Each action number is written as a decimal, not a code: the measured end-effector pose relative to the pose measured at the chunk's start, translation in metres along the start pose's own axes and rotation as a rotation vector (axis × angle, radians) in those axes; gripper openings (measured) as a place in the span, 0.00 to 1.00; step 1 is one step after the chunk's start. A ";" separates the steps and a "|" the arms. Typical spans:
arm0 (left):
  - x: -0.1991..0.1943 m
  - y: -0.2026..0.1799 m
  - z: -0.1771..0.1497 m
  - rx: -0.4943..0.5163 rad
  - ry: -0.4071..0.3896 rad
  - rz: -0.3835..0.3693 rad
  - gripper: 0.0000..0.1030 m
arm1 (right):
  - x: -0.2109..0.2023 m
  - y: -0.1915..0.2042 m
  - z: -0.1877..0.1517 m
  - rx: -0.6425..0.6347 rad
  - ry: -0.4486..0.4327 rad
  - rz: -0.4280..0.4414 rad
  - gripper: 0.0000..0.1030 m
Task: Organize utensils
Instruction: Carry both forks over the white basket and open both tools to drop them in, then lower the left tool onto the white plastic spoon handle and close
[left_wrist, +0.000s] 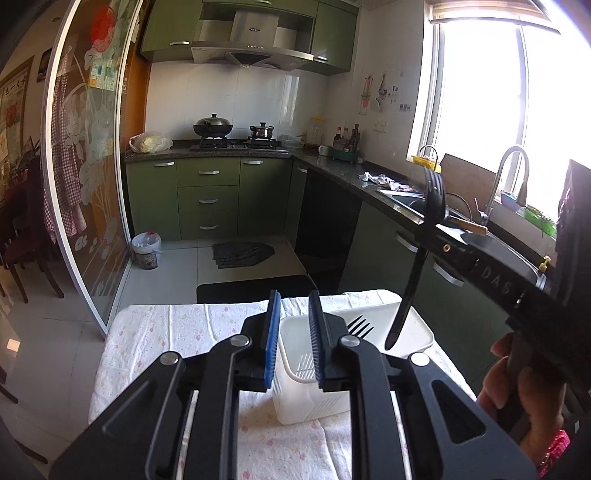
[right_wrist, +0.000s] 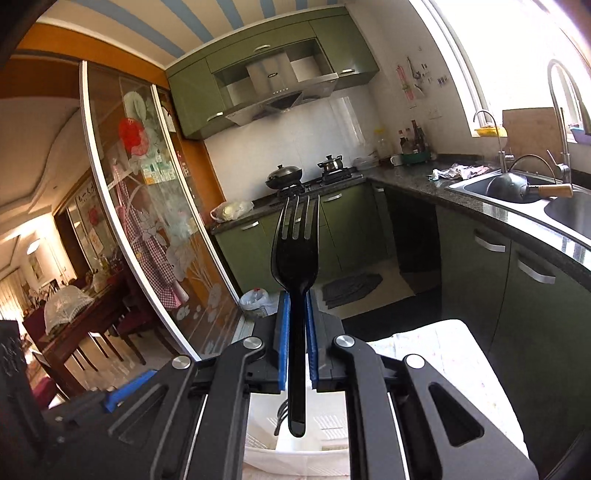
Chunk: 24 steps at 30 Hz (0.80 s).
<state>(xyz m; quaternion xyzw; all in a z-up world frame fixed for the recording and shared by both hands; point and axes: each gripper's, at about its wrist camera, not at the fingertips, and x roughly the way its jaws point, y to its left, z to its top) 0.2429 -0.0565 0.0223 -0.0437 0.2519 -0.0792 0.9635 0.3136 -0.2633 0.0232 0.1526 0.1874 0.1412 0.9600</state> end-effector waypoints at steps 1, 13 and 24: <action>-0.001 0.001 0.000 -0.002 0.001 -0.002 0.14 | 0.005 0.001 -0.007 -0.015 0.015 0.001 0.09; -0.011 -0.003 -0.025 -0.023 0.145 -0.013 0.18 | -0.021 0.009 -0.058 -0.125 0.019 -0.044 0.33; -0.025 -0.032 -0.144 0.034 0.812 0.010 0.28 | -0.114 -0.024 -0.102 -0.079 0.380 0.009 0.33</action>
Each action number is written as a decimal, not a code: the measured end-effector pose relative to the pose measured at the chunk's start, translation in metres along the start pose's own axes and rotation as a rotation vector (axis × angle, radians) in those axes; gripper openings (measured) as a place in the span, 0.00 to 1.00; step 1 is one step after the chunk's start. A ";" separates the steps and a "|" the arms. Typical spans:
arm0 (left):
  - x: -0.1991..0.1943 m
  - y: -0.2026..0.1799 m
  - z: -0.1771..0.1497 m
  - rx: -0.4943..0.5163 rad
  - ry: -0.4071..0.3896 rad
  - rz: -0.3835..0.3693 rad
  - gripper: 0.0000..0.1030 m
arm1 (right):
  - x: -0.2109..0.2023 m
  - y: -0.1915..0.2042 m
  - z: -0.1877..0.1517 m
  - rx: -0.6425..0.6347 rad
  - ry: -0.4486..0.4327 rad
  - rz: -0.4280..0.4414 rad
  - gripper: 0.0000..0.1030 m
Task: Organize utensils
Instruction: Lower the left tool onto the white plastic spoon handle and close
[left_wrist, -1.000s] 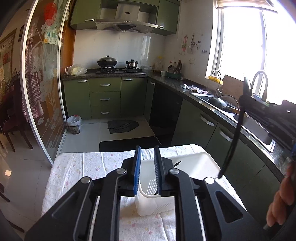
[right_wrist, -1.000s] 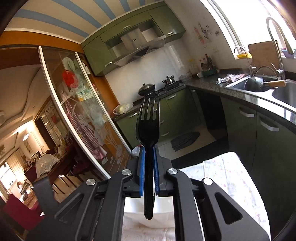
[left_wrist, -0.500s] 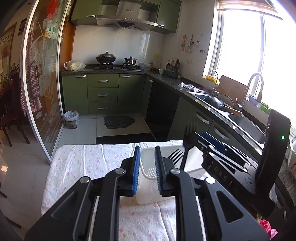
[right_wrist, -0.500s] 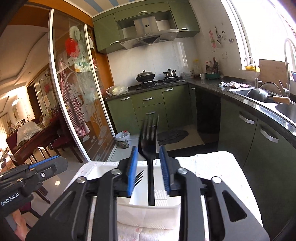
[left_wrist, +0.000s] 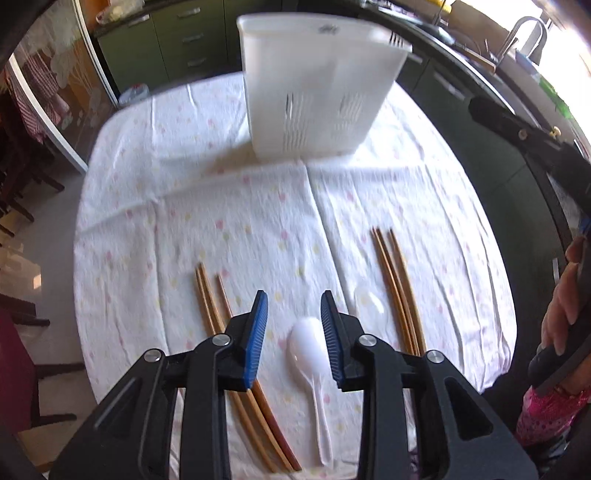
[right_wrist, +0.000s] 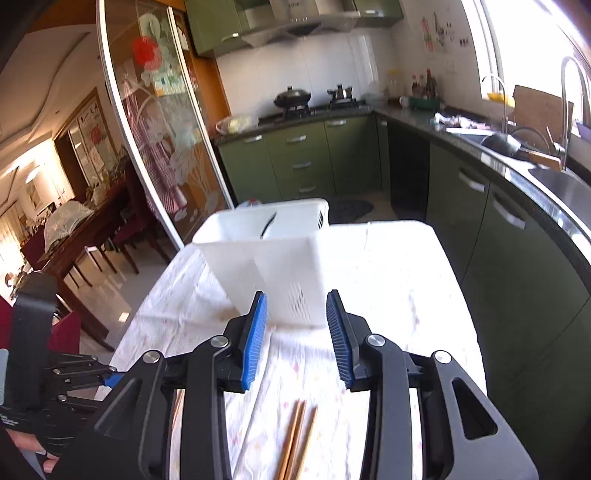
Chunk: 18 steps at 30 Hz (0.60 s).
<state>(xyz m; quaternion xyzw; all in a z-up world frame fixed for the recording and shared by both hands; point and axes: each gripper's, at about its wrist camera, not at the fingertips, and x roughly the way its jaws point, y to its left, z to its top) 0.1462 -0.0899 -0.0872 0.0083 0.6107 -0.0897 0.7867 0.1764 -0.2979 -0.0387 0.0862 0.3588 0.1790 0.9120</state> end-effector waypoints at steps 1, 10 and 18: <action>0.014 0.000 -0.012 -0.017 0.080 -0.008 0.28 | -0.001 -0.003 -0.007 0.006 0.036 0.007 0.33; 0.057 -0.012 -0.056 -0.040 0.284 0.060 0.21 | 0.005 0.011 -0.049 -0.032 0.235 0.061 0.33; 0.069 -0.013 -0.058 -0.077 0.288 0.047 0.22 | 0.035 0.034 -0.067 -0.084 0.464 0.074 0.33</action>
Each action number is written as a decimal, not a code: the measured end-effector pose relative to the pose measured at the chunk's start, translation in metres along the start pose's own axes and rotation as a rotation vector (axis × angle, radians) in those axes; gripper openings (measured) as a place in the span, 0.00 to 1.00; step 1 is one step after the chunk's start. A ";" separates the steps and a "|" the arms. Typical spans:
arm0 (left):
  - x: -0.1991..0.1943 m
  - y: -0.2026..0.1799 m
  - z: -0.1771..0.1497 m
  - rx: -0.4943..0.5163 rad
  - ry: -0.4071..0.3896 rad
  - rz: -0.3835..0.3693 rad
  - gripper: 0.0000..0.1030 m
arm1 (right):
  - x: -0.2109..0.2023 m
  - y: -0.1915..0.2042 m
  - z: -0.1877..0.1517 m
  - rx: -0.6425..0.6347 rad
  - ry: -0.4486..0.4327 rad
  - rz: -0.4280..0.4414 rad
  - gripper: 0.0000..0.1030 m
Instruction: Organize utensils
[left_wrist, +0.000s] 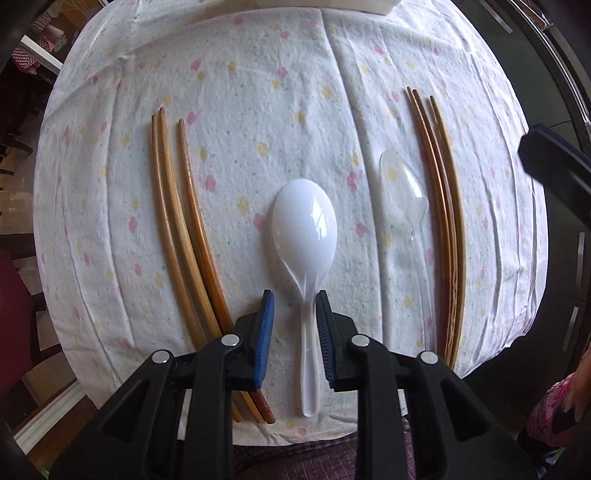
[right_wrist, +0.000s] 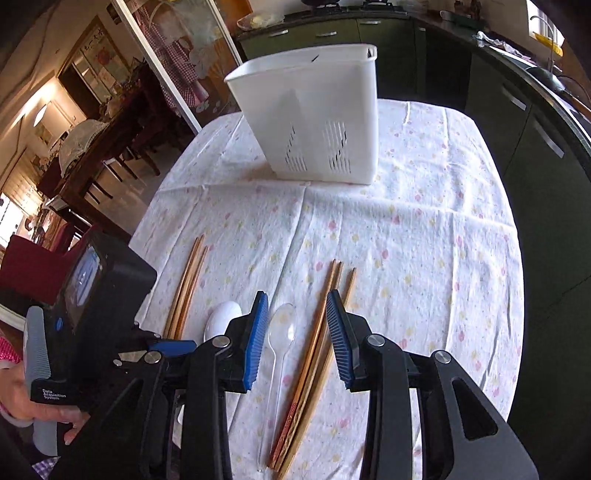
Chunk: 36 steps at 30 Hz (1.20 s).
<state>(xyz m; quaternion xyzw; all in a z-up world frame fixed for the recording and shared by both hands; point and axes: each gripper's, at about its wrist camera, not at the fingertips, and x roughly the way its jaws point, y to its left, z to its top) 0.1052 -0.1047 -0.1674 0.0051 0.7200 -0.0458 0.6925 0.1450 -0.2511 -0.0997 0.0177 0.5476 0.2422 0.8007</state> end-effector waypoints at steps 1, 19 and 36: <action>0.001 -0.002 -0.001 0.004 0.000 -0.003 0.22 | 0.010 0.002 -0.002 -0.004 0.056 0.004 0.33; -0.001 -0.002 0.024 -0.007 -0.030 0.018 0.14 | 0.067 0.011 -0.006 0.012 0.299 -0.031 0.21; -0.052 0.056 0.024 -0.026 -0.124 -0.041 0.14 | 0.089 0.033 -0.002 -0.052 0.342 -0.151 0.15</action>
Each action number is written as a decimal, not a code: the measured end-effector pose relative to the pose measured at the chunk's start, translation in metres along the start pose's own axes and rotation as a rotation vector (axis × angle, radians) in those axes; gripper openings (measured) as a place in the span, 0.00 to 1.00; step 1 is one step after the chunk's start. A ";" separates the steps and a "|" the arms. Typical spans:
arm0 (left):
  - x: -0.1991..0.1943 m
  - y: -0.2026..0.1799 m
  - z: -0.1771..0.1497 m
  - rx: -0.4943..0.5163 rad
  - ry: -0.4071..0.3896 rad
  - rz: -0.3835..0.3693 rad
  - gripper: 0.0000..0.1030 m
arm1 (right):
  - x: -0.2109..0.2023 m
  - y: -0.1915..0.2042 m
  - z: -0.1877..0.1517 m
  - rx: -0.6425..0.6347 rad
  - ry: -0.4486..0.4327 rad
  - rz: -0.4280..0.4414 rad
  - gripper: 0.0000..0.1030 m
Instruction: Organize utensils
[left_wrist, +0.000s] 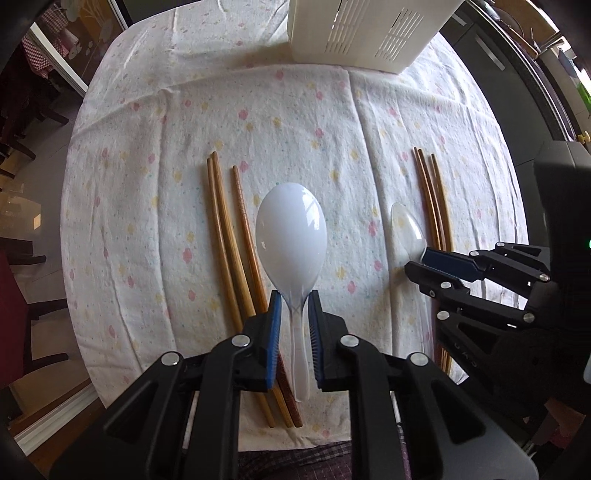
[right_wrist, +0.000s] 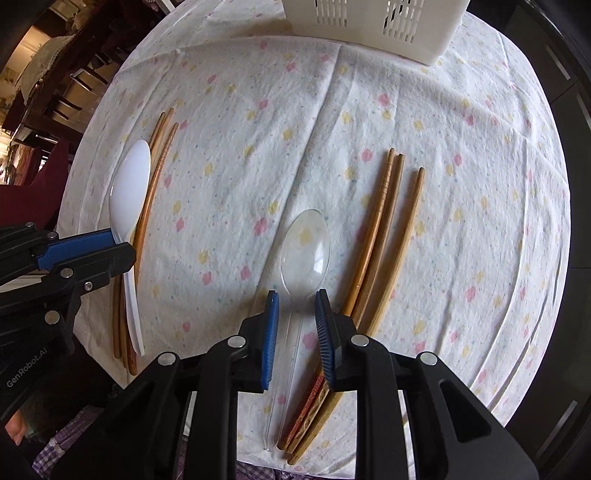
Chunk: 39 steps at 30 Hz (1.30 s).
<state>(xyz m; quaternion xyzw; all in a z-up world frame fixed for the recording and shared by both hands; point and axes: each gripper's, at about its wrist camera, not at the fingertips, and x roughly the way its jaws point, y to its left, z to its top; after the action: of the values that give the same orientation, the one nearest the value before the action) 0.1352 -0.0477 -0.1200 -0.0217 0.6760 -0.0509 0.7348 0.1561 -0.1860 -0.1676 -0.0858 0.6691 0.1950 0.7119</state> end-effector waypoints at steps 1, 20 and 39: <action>-0.003 -0.001 0.000 0.004 -0.009 -0.003 0.14 | 0.000 0.001 -0.001 0.001 -0.005 -0.004 0.14; -0.151 -0.040 0.036 0.062 -0.415 -0.076 0.05 | -0.118 -0.054 -0.049 0.136 -0.411 0.338 0.10; -0.061 -0.071 0.059 0.218 -0.166 -0.033 0.05 | -0.168 -0.094 -0.049 0.195 -0.570 0.394 0.09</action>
<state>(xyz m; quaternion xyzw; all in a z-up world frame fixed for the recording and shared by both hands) 0.1860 -0.1141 -0.0469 0.0429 0.6030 -0.1342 0.7852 0.1433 -0.3175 -0.0194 0.1712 0.4630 0.2799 0.8234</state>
